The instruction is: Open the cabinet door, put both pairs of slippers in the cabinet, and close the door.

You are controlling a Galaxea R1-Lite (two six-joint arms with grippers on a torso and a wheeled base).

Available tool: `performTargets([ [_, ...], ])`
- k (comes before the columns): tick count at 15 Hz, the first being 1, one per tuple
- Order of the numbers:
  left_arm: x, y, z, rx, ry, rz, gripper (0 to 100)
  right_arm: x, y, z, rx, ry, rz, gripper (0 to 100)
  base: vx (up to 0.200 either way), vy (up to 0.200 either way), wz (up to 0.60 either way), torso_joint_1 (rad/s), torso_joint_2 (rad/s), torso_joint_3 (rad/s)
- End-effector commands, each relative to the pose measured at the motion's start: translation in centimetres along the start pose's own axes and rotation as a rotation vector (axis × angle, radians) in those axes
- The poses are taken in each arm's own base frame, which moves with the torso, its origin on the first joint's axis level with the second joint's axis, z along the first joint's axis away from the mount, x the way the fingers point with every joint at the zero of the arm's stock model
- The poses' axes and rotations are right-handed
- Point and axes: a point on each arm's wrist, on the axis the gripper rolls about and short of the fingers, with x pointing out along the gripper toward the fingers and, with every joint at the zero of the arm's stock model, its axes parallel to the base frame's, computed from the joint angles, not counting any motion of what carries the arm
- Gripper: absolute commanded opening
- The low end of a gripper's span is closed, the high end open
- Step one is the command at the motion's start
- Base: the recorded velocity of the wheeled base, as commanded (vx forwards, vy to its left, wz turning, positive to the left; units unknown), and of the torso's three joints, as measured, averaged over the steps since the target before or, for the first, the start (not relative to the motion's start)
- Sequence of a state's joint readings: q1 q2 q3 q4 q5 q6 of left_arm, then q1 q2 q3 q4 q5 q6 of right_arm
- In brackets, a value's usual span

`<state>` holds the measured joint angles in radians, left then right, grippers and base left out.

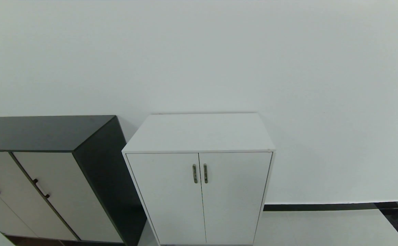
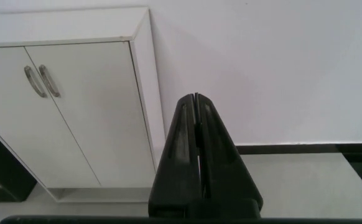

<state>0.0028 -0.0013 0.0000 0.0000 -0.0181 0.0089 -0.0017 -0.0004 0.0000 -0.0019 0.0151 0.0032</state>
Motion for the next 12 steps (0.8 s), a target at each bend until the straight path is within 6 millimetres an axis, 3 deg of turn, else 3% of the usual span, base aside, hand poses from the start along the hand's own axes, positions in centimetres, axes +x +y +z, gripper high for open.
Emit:
performTargets([
  [1, 0.01, 0.00, 0.00, 0.000, 0.001, 0.000, 0, 0.01, 0.00, 0.00, 0.000, 0.002, 0.000, 0, 0.000, 0.000, 0.00, 0.000, 0.00, 0.000],
  [12, 0.01, 0.00, 0.00, 0.000, 0.001, 0.000, 0, 0.01, 0.00, 0.00, -0.002, 0.002, 0.000, 0, 0.000, 0.000, 0.00, 0.000, 0.00, 0.000],
])
